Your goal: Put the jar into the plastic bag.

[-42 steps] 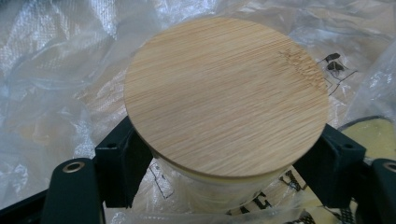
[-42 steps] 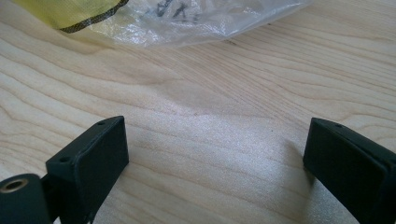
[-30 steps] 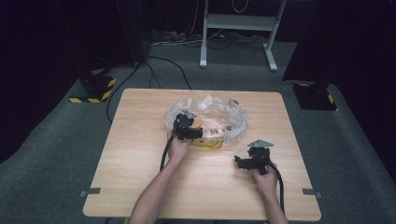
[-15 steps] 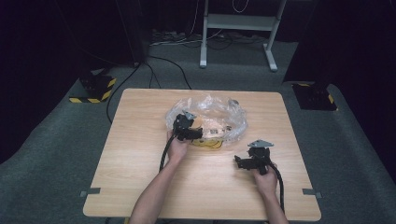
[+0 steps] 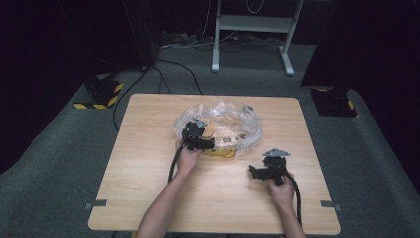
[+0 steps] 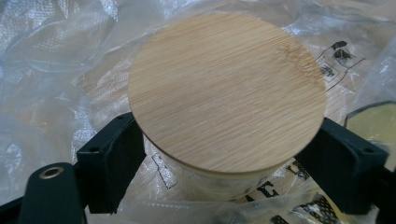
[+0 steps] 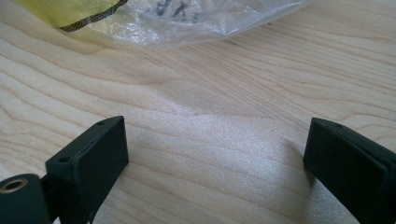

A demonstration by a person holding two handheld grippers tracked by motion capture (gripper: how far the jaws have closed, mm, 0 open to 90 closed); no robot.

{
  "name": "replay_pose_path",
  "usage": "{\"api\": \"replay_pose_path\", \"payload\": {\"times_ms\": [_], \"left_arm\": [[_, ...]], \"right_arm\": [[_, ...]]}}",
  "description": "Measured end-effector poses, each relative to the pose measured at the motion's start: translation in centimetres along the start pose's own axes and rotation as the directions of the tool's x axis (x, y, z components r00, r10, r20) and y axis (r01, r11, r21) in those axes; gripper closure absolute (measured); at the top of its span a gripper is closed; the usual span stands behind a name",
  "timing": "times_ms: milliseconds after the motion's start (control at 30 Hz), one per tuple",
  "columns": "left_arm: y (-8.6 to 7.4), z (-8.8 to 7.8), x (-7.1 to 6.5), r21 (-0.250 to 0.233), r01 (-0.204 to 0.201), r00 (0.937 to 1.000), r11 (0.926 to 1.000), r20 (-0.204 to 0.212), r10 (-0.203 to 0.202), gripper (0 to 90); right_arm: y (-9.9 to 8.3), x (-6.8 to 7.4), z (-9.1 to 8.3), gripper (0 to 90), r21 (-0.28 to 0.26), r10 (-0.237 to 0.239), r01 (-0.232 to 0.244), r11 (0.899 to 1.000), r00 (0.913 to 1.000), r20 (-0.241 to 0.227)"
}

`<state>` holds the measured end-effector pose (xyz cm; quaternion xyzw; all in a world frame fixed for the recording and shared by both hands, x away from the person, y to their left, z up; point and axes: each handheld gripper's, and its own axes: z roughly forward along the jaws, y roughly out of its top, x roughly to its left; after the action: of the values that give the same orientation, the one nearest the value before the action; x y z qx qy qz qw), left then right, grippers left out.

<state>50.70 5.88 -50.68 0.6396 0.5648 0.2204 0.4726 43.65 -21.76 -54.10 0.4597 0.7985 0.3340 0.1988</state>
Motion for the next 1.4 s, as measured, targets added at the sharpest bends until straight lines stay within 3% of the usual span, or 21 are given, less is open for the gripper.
{"api": "replay_pose_path", "payload": {"times_ms": [400, 1400], "left_arm": [[0.3, -0.9, -0.4, -0.041, 0.006, 0.9998, 0.9991, 0.020, -0.005, 15.5], [0.6, -4.0, -0.6, -0.083, 0.013, 0.9992, 0.9964, 0.039, -0.010, 15.1]], "right_arm": [[0.0, 0.0, 0.0, 6.2, 0.000, 0.000, 0.000, 1.000, 1.0000, 0.000], [0.0, 0.0, 0.0, 6.2, 0.000, 0.000, 0.000, 1.000, 1.0000, 0.000]]}}
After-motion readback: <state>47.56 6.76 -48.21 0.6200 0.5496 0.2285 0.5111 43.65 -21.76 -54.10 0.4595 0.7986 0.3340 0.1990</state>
